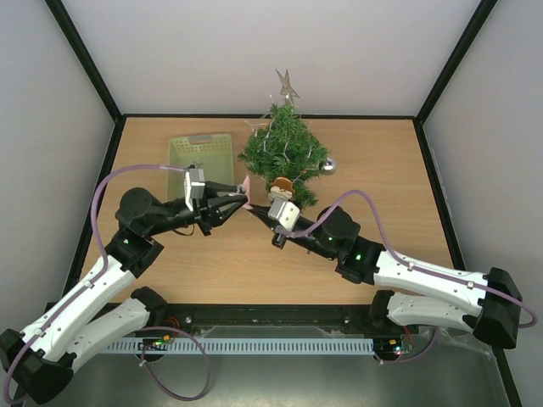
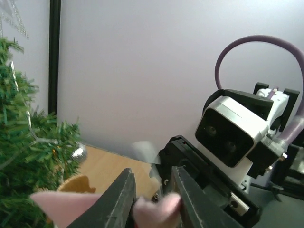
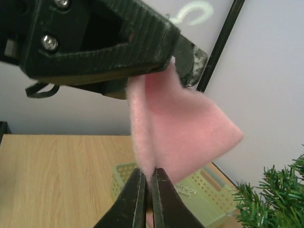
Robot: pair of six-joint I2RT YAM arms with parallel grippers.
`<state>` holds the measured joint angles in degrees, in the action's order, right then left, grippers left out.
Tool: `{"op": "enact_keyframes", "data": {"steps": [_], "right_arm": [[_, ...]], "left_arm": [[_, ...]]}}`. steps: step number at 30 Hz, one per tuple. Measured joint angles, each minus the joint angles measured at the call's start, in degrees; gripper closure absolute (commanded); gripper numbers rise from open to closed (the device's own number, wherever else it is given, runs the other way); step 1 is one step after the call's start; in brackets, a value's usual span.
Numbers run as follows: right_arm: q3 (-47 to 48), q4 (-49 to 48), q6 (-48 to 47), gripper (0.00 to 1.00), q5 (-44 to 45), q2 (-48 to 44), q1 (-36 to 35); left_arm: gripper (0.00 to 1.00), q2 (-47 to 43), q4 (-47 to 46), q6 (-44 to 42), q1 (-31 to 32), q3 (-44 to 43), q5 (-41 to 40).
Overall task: Decorate the small christmas tree
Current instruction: Hang the decoration item on the Christmas tree.
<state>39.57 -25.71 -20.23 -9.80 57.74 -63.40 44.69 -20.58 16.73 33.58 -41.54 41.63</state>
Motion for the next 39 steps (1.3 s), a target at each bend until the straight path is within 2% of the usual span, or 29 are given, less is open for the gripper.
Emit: {"op": "enact_keyframes", "data": {"steps": [2,4,5,11,16,18,22,25,27,31,34,39], "right_arm": [[0.0,-0.8,1.7,0.98,0.1,0.3,0.0],[0.0,-1.7,3.7,0.98,1.0,0.3,0.0],[0.0,-2.3,5.0,0.98,1.5,0.3,0.0],[0.0,-4.2,9.0,0.98,2.9,0.0,0.0],[0.1,-4.3,10.0,0.98,2.9,0.0,0.0],[0.1,-4.3,10.2,0.98,2.9,0.0,0.0],[0.1,-4.3,10.4,0.98,2.8,0.0,0.0],[0.1,-4.3,10.4,0.98,2.6,0.0,0.0],[0.1,-4.3,10.4,0.98,2.4,0.0,0.0],[0.1,-4.3,10.4,0.92,2.3,0.0,0.0],[0.1,-3.8,10.5,0.98,2.3,-0.5,0.0],[-0.8,-3.5,10.7,0.98,3.2,-3.4,0.0]], "left_arm": [[0.57,0.0,-0.5,1.1,0.0,0.0,0.0],[0.38,-0.1,-0.5,1.9,0.0,0.0,-0.1],[0.33,-0.3,-0.2,1.7,0.0,0.0,-0.3],[0.31,-2.6,2.7,0.4,0.0,-0.2,-3.2],[0.39,-2.7,3.9,-1.2,0.0,-0.1,-4.3],[0.46,-2.7,4.6,-2.2,0.0,-0.1,-4.6],[0.75,-2.6,5.1,-2.4,0.0,-0.1,-5.1],[0.9,-2.5,5.1,-3.1,0.0,-0.1,-5.7],[0.97,-2.3,4.6,-3.0,0.0,0.0,-5.8],[0.97,-1.9,3.4,-3.9,0.0,0.0,-5.7],[0.98,-1.6,3.3,-4.8,0.0,0.0,-5.8],[0.96,-0.3,3.7,-6.3,0.0,0.0,-5.3]]}}
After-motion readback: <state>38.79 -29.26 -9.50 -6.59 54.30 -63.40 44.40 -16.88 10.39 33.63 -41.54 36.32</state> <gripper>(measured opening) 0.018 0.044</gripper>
